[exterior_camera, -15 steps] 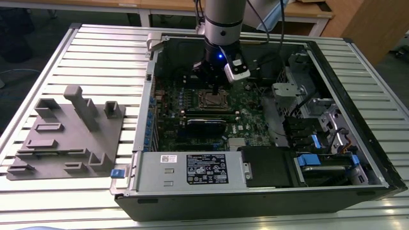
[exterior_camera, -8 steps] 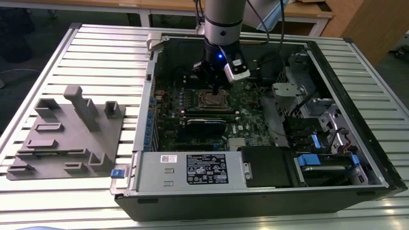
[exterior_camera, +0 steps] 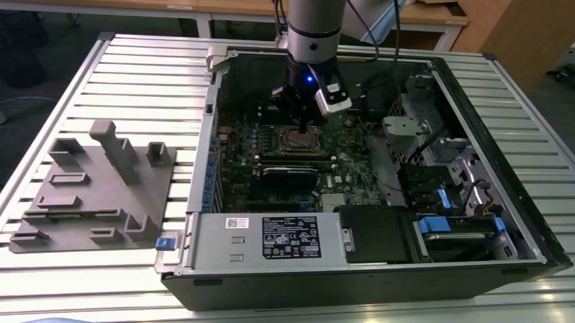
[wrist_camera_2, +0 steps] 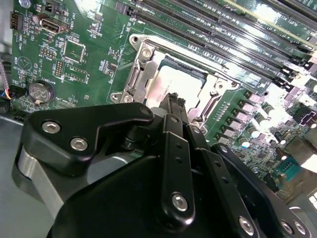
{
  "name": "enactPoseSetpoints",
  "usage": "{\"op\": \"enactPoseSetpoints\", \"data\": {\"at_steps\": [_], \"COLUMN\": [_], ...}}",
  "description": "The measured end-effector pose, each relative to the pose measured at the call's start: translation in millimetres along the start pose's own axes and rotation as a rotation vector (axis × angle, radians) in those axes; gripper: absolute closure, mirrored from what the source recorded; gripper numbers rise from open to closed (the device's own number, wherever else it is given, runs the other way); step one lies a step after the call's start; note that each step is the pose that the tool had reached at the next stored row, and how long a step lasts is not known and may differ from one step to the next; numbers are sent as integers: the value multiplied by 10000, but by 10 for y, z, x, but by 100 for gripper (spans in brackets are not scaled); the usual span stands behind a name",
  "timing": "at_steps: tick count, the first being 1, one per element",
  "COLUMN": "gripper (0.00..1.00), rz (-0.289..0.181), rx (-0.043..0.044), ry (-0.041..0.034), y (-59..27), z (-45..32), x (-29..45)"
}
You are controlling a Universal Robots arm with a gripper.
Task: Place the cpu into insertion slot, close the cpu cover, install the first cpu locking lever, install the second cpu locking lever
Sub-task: 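Install the second cpu locking lever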
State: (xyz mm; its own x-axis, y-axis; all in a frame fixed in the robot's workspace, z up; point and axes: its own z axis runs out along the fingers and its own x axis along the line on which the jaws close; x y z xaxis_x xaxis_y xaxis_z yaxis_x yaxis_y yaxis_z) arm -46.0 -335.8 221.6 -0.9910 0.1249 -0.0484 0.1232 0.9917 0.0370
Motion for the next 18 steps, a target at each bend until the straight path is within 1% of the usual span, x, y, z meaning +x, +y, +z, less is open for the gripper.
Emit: {"op": "enactPoseSetpoints", "data": {"at_steps": [3,7,18], "gripper": [89,89,89], "rz": [1,2,0], "rx": [4,7,10], "ry": [7,54,62], "y": [0,2,-7], "z": [-16,-56,-60], "x": [0,-2,-4]}}
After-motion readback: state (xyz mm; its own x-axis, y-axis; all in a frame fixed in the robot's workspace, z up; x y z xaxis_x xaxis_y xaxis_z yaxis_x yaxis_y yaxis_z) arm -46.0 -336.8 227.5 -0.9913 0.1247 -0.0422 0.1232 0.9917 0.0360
